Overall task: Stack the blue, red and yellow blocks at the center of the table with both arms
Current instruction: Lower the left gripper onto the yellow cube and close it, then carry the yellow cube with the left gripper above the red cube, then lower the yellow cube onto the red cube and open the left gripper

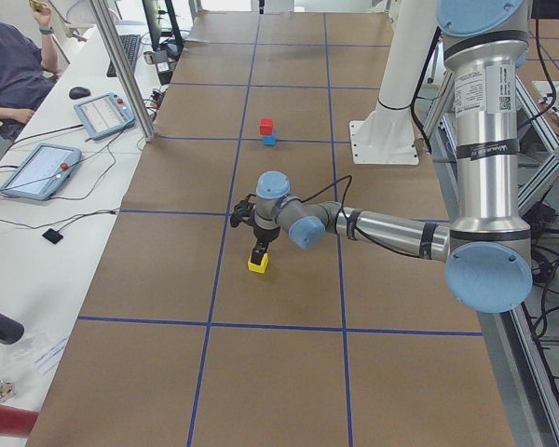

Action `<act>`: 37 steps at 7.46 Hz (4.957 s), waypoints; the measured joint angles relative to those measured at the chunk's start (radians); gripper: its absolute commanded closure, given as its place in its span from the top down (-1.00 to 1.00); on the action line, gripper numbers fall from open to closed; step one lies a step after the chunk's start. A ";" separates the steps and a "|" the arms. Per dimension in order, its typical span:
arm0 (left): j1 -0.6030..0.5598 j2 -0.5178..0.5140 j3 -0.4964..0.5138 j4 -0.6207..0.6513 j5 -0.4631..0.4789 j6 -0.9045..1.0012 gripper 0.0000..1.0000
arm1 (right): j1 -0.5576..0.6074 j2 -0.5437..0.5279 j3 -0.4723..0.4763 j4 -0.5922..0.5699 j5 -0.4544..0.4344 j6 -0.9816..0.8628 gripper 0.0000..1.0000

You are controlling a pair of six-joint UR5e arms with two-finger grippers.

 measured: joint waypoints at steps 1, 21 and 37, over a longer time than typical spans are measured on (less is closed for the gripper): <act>0.001 -0.014 0.046 -0.037 0.000 0.000 1.00 | 0.000 -0.001 0.000 0.000 0.000 0.000 1.00; -0.005 -0.149 -0.008 0.181 -0.160 -0.084 -1.00 | 0.000 -0.001 0.008 0.000 0.001 -0.011 1.00; 0.312 -1.131 0.322 0.716 -0.002 -0.604 -1.00 | 0.001 -0.003 0.007 0.000 0.001 -0.013 1.00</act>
